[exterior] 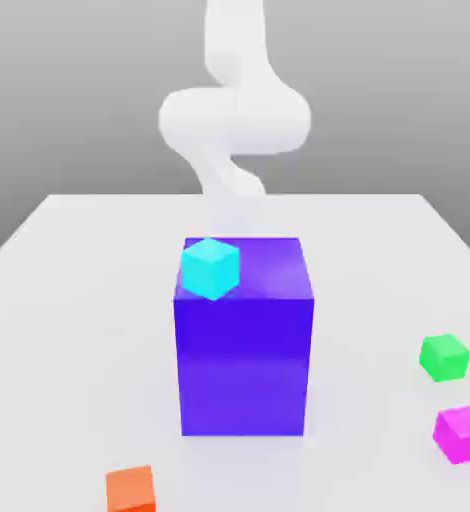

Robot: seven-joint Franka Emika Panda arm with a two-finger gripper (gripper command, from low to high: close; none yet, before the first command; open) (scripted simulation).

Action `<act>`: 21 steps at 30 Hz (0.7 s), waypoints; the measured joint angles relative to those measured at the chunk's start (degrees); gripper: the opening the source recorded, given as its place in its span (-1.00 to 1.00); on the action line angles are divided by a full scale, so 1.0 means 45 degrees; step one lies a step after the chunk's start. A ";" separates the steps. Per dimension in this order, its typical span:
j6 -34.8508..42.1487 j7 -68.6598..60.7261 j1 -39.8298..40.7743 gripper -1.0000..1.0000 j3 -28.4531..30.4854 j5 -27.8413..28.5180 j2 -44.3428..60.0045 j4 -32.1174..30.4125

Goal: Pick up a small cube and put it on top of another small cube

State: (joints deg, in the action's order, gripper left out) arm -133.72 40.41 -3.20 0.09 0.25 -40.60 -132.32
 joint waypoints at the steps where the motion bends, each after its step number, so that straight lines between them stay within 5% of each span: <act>1: -0.0190 -0.0501 -0.0331 0.00 0.0029 0.0043 0.0501 -0.0054; 21: -0.3615 -1.0334 -0.4789 0.00 -0.1123 0.0171 0.9776 -0.1012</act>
State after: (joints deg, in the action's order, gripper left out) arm -149.99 -6.09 -24.75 -4.96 1.01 3.39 -136.88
